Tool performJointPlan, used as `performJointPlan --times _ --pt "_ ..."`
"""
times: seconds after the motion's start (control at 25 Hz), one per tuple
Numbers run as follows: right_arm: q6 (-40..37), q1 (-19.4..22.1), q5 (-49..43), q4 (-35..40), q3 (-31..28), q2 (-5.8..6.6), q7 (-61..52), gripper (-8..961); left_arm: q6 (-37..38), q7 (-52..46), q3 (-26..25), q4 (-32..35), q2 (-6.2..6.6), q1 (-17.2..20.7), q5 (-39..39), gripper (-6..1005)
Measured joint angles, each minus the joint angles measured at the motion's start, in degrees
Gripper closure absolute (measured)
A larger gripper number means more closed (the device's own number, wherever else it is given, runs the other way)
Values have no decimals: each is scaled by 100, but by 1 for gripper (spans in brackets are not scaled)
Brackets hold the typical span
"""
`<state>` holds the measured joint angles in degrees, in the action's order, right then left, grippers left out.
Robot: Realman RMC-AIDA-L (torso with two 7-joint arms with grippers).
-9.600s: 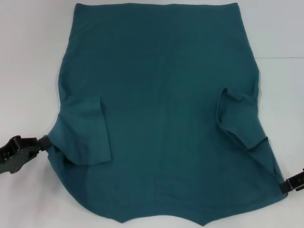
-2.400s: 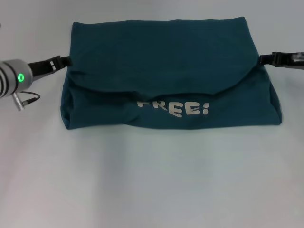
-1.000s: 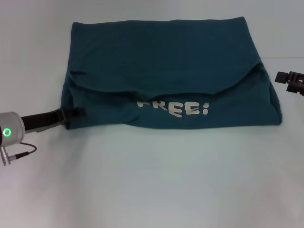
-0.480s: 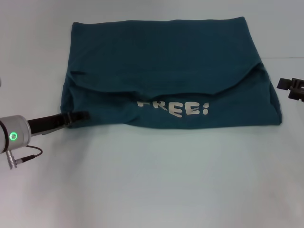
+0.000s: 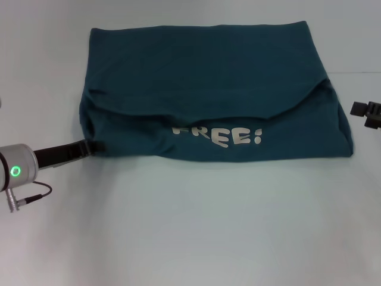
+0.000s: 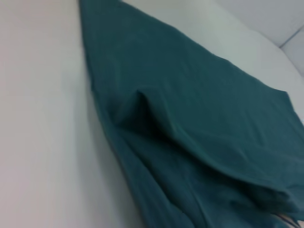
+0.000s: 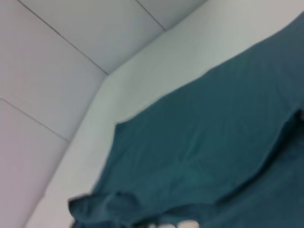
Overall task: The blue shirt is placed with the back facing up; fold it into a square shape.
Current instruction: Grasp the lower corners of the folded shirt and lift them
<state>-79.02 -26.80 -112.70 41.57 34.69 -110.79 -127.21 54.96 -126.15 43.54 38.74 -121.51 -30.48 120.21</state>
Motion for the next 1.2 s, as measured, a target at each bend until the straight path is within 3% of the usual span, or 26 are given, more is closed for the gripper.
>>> performJointPlan --times 0.16,0.36,0.64,0.84,1.2 --pt "-76 -167 -638 -15 7 158 -301 129 190 100 5 332 -57 96 -5 903" --pt "-33 -512 -1701 -32 13 355 -950 129 325 18 -40 371 60 58 3 941" --pt "90 -996 -2735 -23 10 401 -1510 129 337 -115 -67 371 107 -55 -10 978" --pt "402 -1141 -2769 -78 37 258 -1493 129 351 -167 -65 378 90 -102 -50 978" --pt "1300 -1171 -2777 -177 695 -38 -1458 128 355 -182 -65 386 66 -108 -207 978"
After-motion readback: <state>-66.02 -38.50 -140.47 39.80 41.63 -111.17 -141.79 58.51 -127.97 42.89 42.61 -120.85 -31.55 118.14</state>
